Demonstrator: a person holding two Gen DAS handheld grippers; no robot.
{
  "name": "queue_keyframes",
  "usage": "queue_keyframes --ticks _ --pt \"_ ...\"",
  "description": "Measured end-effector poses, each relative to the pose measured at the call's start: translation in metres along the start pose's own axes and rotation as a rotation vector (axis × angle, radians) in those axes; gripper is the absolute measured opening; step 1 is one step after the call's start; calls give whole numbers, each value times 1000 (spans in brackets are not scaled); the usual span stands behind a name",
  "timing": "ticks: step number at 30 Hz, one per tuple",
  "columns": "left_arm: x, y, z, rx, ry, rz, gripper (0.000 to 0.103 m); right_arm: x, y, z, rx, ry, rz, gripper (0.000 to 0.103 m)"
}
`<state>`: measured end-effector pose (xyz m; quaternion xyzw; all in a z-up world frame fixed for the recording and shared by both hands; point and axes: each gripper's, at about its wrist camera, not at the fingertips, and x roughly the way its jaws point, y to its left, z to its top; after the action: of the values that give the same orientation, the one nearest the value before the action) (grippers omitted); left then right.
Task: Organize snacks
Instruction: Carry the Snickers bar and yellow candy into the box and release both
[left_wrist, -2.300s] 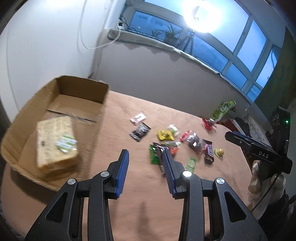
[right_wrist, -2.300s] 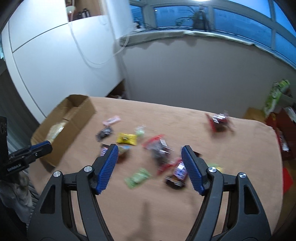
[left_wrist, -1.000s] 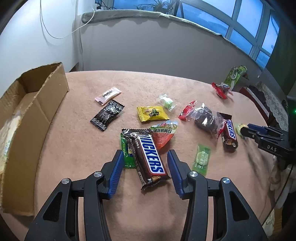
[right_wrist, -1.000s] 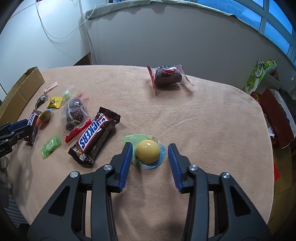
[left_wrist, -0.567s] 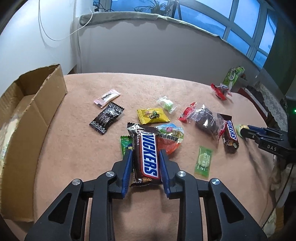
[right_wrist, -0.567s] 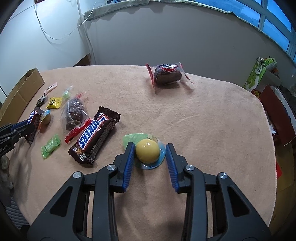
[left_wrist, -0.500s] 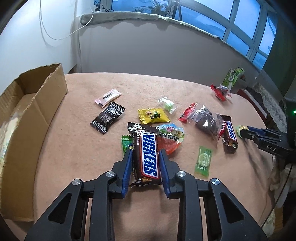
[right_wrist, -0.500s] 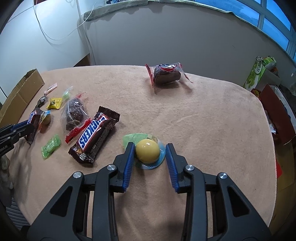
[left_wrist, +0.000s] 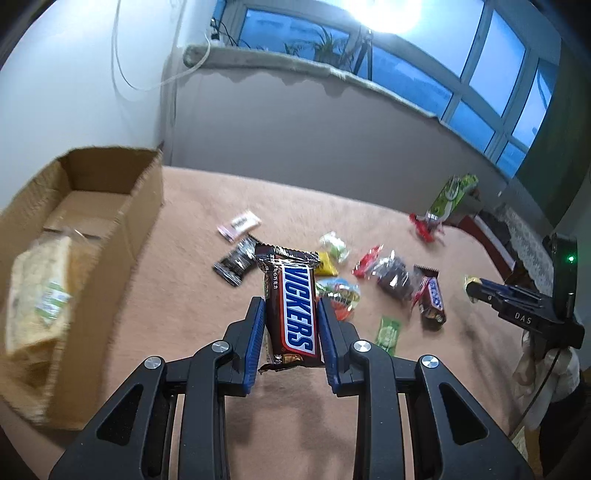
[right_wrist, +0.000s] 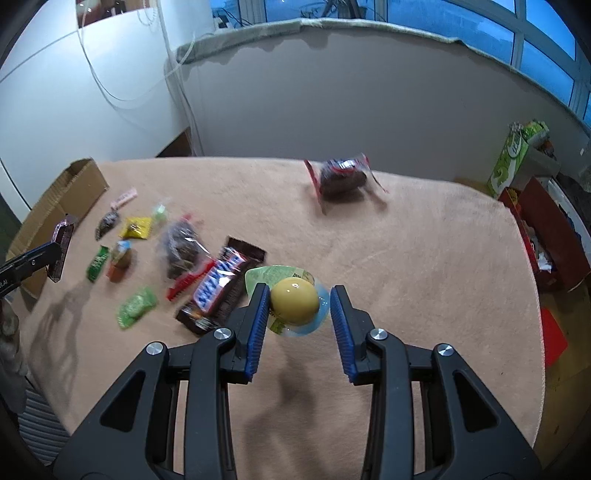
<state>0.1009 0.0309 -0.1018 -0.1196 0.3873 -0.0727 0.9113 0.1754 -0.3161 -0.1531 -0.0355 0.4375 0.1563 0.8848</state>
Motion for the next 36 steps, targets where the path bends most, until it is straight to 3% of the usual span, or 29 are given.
queue_keyframes --ticks 8,19,36 --pt "-47 24 12 -24 -91 32 27 -26 47 30 -59 -73 80 36" --pt "-89 91 15 -97 -163 132 27 -24 129 65 -129 -118 191 36" --pt "-96 167 5 -170 -135 243 27 1 250 114 -250 -130 311 36"
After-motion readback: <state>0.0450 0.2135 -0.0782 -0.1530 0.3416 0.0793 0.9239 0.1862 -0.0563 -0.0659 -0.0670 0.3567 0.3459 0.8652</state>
